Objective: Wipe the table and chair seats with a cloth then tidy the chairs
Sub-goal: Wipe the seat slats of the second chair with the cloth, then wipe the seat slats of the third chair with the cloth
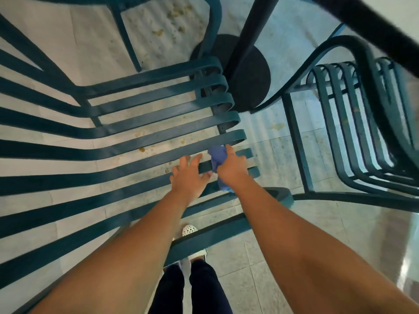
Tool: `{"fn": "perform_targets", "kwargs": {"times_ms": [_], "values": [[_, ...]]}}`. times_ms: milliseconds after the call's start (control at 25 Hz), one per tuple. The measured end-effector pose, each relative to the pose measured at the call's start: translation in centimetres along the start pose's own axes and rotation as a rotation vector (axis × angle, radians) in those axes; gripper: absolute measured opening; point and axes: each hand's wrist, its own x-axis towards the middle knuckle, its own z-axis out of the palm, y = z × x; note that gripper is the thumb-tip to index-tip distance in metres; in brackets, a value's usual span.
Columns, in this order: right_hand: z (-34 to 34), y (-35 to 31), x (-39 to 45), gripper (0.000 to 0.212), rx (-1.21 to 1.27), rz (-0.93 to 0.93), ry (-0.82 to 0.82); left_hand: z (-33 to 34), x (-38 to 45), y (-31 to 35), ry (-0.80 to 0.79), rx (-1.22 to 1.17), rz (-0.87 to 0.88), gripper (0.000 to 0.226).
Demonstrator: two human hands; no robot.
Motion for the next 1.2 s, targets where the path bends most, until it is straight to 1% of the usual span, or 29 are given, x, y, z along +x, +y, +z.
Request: {"fn": "perform_targets", "kwargs": {"times_ms": [80, 160, 240, 320, 360, 400, 480, 520, 560, 600, 640, 720, 840, 920, 960, 1040, 1120, 1200], "values": [[-0.4, -0.5, -2.7, 0.067, 0.180, -0.059, 0.015, -1.2, -2.1, 0.8, 0.042, 0.098, -0.030, 0.059], [-1.3, -0.8, -5.4, 0.069, 0.279, -0.102, 0.063, -2.9, -4.4, 1.6, 0.074, 0.217, -0.032, 0.056], [-2.3, -0.9, -8.1, 0.070, 0.303, -0.138, 0.115, -4.6, -6.3, 2.3, 0.126, 0.315, 0.005, 0.053], [-3.2, -0.6, -10.5, 0.066, 0.273, -0.172, 0.213, -5.7, -7.9, 2.6, 0.166, 0.393, 0.055, 0.050], [-3.7, -0.3, -11.4, 0.062, 0.275, -0.180, 0.259, -6.2, -8.6, 3.1, 0.174, 0.357, 0.082, 0.050], [-4.0, -0.1, -12.3, 0.059, 0.308, -0.182, 0.289, -6.5, -9.2, 3.5, 0.164, 0.236, 0.114, 0.048], [-5.2, 0.7, -14.1, 0.056, 0.445, -0.186, 0.342, -7.2, -10.8, 5.8, 0.105, -0.121, 0.190, 0.042], [-5.8, 1.1, -14.9, 0.055, 0.512, -0.181, 0.374, -7.4, -11.8, 7.1, 0.077, -0.249, 0.211, 0.039], [-6.4, 1.5, -15.7, 0.055, 0.561, -0.171, 0.419, -7.5, -12.6, 8.3, 0.080, -0.298, 0.243, 0.037], [-6.9, 1.9, -16.3, 0.054, 0.584, -0.162, 0.472, -7.6, -13.4, 9.6, 0.113, -0.279, 0.285, 0.038], [-7.4, 2.4, -16.8, 0.052, 0.588, -0.153, 0.519, -7.5, -14.2, 10.8, 0.162, -0.207, 0.337, 0.042], [-8.4, 3.2, -17.7, 0.048, 0.657, -0.141, 0.563, -7.0, -15.3, 12.6, 0.208, -0.106, 0.440, 0.046], [-11.0, 5.5, -18.3, 0.047, 0.868, -0.081, 0.613, -6.2, -16.2, 15.8, 0.194, -0.055, 0.585, 0.052], [-12.6, 7.9, -18.4, 0.050, 0.926, -0.023, 0.682, -5.1, -15.9, 17.8, 0.184, 0.082, 0.678, 0.064], [-13.4, 9.3, -18.4, 0.050, 0.942, 0.007, 0.700, -4.5, -15.8, 19.0, 0.156, 0.145, 0.692, 0.068], [-15.3, 12.0, -18.7, 0.048, 0.939, 0.041, 0.737, -3.2, -16.3, 21.9, 0.094, 0.229, 0.659, 0.067], [-17.2, 14.9, -18.9, 0.043, 0.848, 0.034, 0.819, -1.6, -17.3, 25.1, 0.068, 0.332, 0.602, 0.061], [-19.4, 18.5, -18.8, 0.042, 0.731, -0.011, 0.910, 0.1, -18.2, 28.3, 0.073, 0.428, 0.551, 0.059]]}}
